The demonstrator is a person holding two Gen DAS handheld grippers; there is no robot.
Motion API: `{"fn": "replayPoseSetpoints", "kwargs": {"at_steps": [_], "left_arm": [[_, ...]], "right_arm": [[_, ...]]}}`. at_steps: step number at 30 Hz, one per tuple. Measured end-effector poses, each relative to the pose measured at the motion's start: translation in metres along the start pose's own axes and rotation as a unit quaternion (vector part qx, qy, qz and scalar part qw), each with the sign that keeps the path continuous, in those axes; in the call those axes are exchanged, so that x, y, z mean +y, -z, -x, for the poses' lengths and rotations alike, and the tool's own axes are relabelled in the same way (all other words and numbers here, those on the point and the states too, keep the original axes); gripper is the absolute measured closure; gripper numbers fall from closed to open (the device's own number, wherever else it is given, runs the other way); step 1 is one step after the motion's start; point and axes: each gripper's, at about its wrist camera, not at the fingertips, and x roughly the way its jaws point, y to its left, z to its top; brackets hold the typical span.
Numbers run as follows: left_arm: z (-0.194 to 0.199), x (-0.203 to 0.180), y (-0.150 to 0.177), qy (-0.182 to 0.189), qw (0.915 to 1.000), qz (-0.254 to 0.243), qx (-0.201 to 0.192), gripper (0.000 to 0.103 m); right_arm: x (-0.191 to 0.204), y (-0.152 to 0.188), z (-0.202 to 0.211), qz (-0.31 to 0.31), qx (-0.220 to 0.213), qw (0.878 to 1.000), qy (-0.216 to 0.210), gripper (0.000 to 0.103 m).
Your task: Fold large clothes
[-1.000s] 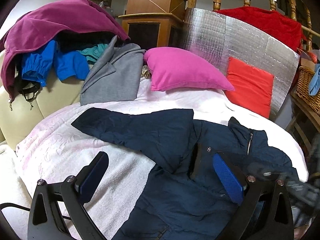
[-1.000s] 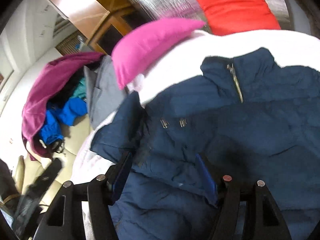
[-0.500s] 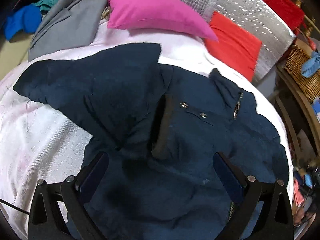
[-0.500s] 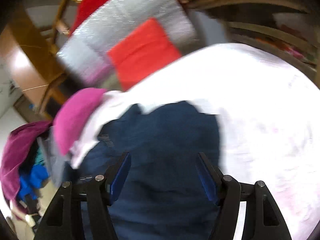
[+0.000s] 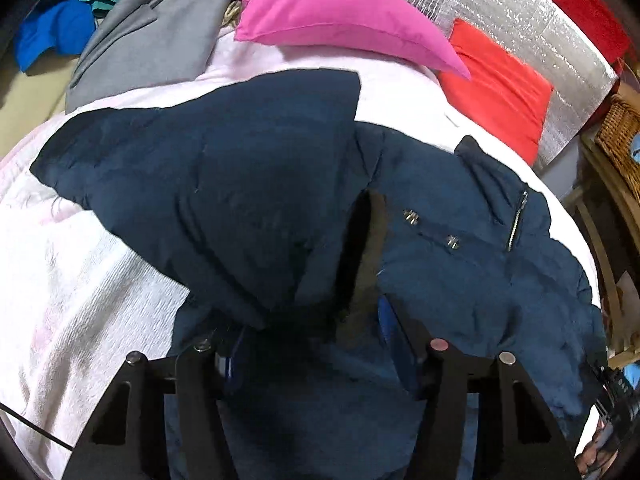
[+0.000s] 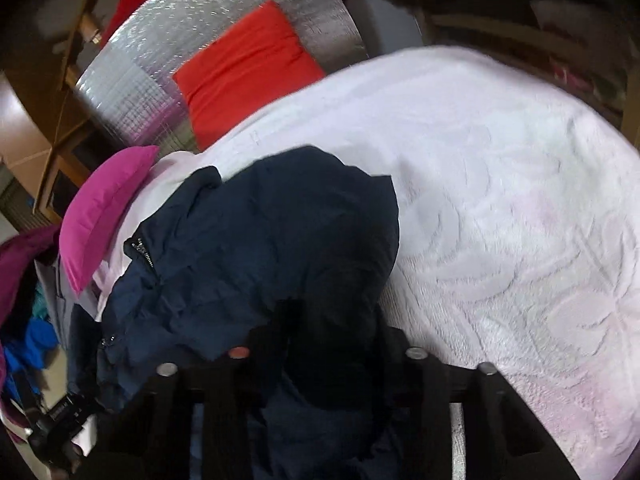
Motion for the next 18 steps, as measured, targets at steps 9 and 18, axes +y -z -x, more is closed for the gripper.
{"fn": "replayPoseSetpoints", "kwargs": {"at_steps": [9,18], "left_arm": [[-0.008,0.007,-0.005,-0.007,0.9994,0.031,0.010,0.039],[-0.008,0.010,-0.001,-0.001,0.9993,0.020,0.030,0.036]], "right_arm": [[0.003,0.001,0.001,0.020,0.019,0.999,0.037,0.069],[0.043,0.000,0.065,0.068,-0.076,0.988,0.116,0.031]]}}
